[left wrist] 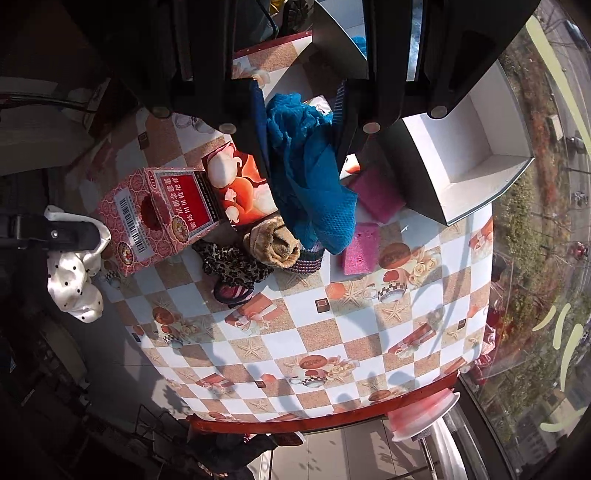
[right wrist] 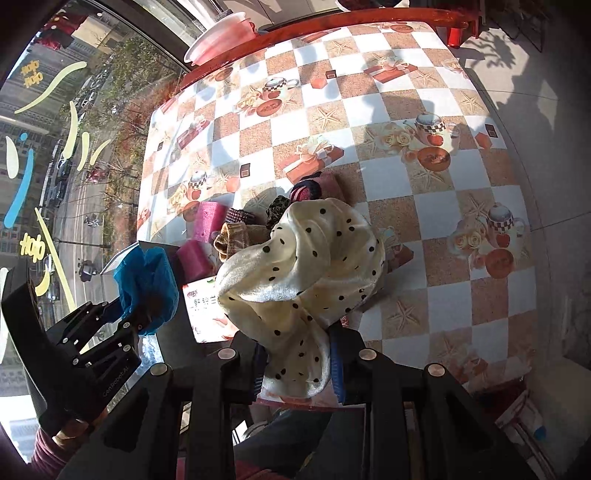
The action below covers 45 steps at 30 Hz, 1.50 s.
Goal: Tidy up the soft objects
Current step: 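Carry the blue bag and polka-dot scrunchie over the white box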
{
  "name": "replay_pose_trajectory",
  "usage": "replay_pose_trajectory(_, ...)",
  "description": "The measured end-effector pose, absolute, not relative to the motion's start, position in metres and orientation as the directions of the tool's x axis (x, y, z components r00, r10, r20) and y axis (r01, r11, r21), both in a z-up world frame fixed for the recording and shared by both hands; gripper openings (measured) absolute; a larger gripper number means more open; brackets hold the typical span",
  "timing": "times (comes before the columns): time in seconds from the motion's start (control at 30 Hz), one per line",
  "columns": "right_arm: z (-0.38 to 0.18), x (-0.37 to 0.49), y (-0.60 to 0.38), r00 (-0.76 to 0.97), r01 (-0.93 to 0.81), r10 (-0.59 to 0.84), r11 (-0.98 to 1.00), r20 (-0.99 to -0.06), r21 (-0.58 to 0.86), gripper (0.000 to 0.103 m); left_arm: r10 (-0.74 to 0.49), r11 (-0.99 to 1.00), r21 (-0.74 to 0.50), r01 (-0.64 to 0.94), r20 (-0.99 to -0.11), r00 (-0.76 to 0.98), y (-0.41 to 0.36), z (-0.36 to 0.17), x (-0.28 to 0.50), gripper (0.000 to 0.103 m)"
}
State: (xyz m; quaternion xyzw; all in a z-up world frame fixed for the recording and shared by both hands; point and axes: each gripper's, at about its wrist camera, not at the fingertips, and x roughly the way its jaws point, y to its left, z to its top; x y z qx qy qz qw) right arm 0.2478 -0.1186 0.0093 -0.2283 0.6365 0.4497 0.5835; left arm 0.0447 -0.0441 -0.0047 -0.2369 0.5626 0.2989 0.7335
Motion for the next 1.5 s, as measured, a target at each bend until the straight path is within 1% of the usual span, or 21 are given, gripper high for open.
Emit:
replay_pose_trajectory(0.1, 0.014, 0.228, -0.122, -0.222, -0.825, 0.233, 0.474, -0.947, 0.310, 0.030, 0.172, 0.705, -0.016, -0.709, -0.966, 0.193, -0.055, -0.003, 0.030, 0.033)
replay_pose_trajectory(0.33, 0.004, 0.178, -0.119, -0.266, -0.848, 0.204, 0.415, -0.942, 0.329, 0.030, 0.174, 0.668, -0.022, -0.744, -0.967, 0.184, -0.071, -0.003, -0.007, 0.032)
replay_pose_trajectory(0.63, -0.001, 0.124, -0.104, -0.288, -0.897, 0.150, 0.304, -0.946, 0.322, 0.030, 0.212, 0.590, -0.018, -0.807, -0.961, 0.177, -0.072, 0.002, -0.049, 0.032)
replay_pose_trajectory(1.07, -0.003, 0.079, -0.083, -0.298, -0.932, 0.102, 0.184, -0.949, 0.312, 0.030, 0.243, 0.472, -0.026, -0.881, -0.957, 0.158, -0.066, 0.004, -0.096, 0.032)
replay_pose_trajectory(1.5, -0.007, 0.051, -0.065, -0.299, -0.948, 0.067, 0.097, -0.952, 0.304, 0.030, 0.254, 0.381, -0.032, -0.924, -0.958, 0.137, -0.061, 0.002, -0.126, 0.032)
